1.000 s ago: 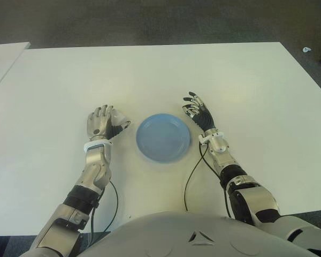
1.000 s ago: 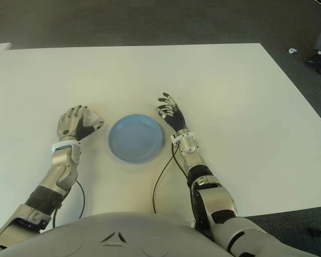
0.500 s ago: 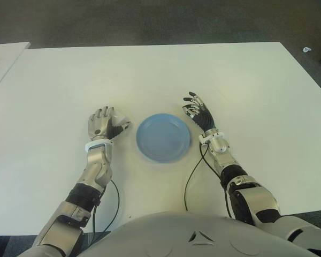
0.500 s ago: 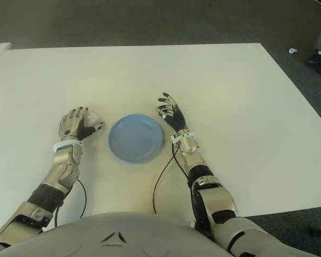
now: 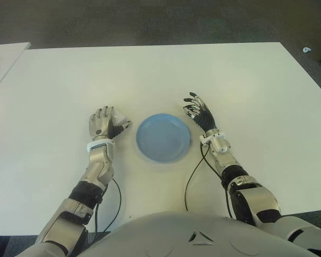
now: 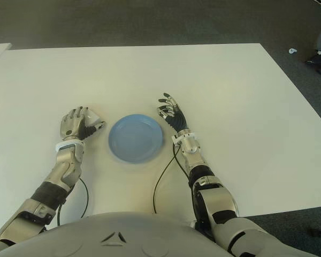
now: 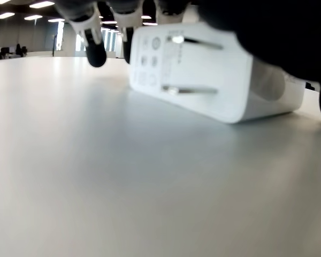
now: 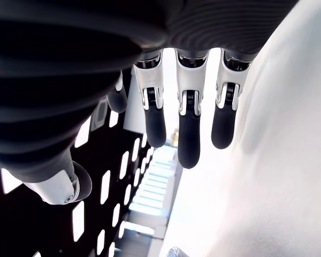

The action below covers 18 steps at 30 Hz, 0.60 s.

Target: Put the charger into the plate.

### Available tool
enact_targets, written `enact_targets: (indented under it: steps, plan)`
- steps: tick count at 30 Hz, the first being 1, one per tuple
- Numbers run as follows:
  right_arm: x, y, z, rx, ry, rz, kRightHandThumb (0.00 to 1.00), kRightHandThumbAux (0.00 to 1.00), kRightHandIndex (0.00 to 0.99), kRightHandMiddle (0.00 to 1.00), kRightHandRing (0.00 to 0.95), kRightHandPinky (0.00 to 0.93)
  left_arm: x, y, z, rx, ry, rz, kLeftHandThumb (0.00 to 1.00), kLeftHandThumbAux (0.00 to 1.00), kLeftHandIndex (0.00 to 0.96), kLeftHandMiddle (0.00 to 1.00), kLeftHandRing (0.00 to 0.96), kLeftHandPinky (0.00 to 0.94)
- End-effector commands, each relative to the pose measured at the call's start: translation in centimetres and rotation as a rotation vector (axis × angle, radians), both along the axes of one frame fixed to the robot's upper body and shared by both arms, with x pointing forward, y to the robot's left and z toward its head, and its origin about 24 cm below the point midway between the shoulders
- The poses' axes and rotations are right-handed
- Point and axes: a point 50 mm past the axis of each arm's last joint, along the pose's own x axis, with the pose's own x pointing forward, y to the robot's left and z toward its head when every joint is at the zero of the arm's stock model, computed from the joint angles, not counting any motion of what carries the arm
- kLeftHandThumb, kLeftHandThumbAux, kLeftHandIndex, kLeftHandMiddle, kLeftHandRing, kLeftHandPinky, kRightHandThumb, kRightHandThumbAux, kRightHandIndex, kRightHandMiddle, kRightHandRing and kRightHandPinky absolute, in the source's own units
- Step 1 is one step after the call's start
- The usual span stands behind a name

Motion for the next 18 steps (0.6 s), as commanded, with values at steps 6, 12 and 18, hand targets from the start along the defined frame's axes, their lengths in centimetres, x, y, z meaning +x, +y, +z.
enact_targets:
  steps: [6,12,18]
  plan:
    - [-4.01,-1.59,-4.79,-0.022,0.238,-0.047,0.102,0.573,0.000,0.255,0.321,0.271,-0.64,-0.02,-1.33,-0.009,0.062,0.018,0.166,0.218,0.000,0.000,0.000,0.000]
    - [-4.03,-1.67,-4.81,-0.015,0.242,-0.049,0.104,0.581,0.000,0.251,0.314,0.277,-0.69,0.17,-1.39,-0.002,0.060,0.031,0.164,0.222,0.000,0.000,0.000,0.000]
    - [-4.07,-1.76,-4.82,-0.014,0.243,-0.048,0.104,0.595,0.000,0.253,0.316,0.274,-0.73,0.28,-1.42,-0.003,0.061,0.040,0.167,0.225,0.000,0.000,0.000,0.000]
